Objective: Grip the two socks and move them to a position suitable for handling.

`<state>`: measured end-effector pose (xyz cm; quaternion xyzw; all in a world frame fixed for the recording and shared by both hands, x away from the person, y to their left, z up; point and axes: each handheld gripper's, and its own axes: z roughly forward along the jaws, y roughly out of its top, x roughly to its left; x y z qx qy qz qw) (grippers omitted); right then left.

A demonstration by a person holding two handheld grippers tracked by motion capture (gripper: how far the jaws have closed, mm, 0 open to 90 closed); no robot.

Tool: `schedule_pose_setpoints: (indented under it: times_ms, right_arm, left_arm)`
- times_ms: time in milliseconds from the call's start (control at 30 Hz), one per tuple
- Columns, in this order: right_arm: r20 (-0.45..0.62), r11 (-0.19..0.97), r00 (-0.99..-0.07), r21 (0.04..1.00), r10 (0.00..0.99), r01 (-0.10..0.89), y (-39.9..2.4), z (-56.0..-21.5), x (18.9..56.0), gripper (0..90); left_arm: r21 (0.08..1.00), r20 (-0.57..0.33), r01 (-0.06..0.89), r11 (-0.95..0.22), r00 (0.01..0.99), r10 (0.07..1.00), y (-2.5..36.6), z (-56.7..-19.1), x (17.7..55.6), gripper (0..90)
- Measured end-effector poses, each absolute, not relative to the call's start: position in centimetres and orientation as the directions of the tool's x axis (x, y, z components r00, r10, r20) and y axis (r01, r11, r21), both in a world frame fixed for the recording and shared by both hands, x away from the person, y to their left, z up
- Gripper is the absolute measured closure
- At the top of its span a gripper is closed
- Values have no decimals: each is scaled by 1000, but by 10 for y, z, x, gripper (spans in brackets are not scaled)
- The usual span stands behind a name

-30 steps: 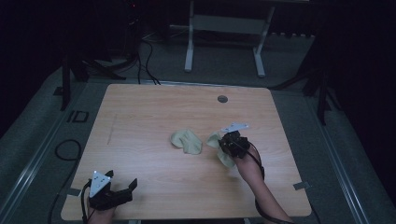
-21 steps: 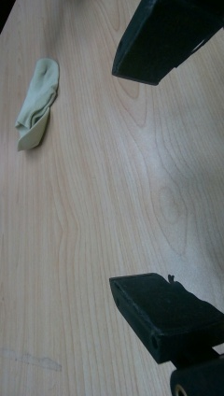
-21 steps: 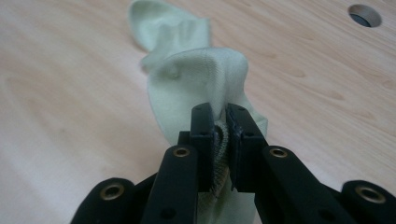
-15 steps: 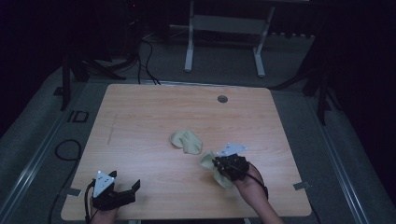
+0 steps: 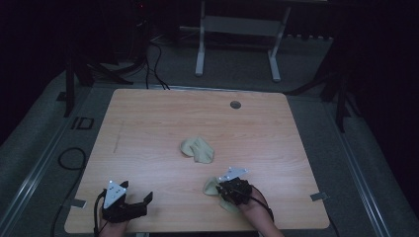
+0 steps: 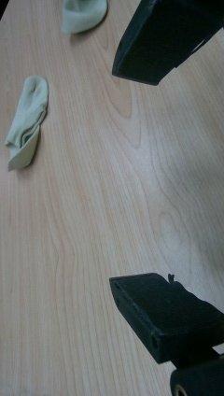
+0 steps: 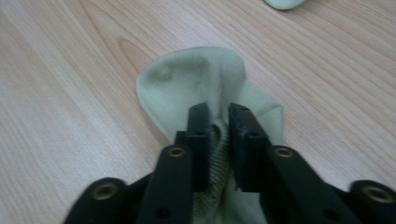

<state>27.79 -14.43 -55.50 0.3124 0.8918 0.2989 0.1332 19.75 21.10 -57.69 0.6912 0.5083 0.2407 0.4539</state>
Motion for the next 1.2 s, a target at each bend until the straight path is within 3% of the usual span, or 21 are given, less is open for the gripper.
schedule_pose_setpoints:
  times_ms: [133, 467, 600, 800, 900, 1033, 1200]
  right_arm:
    - [-79, 643, -784, 624, 616, 443, -139, -558, 270, 576]
    - [-39, 613, -776, 639, 630, 465, -141, -551, 272, 460]
    - [-10, 576, -770, 670, 638, 468, -149, -533, 271, 472]
    - [-3, 583, -779, 665, 626, 467, -150, -527, 258, 550]
    - [-12, 603, -782, 644, 623, 470, -149, -533, 253, 579]
    - [-19, 619, -782, 624, 622, 477, -148, -542, 249, 605]
    - [-22, 627, -780, 608, 626, 487, -147, -549, 248, 661]
  left_arm:
    - [867, -121, 487, -103, 407, 905, 202, -576, 199, 21]
    - [869, -146, 469, -159, 548, 823, 167, -562, 198, 66]
    - [876, -113, 429, -222, 629, 769, 149, -553, 202, 198]
    - [880, -64, 360, -311, 738, 672, 115, -546, 214, 607]
    - [867, -51, 343, -361, 782, 621, 94, -544, 222, 740]
    - [837, -42, 341, -427, 820, 571, 67, -549, 235, 834]
    - [799, -22, 359, -482, 818, 575, 50, -560, 250, 890]
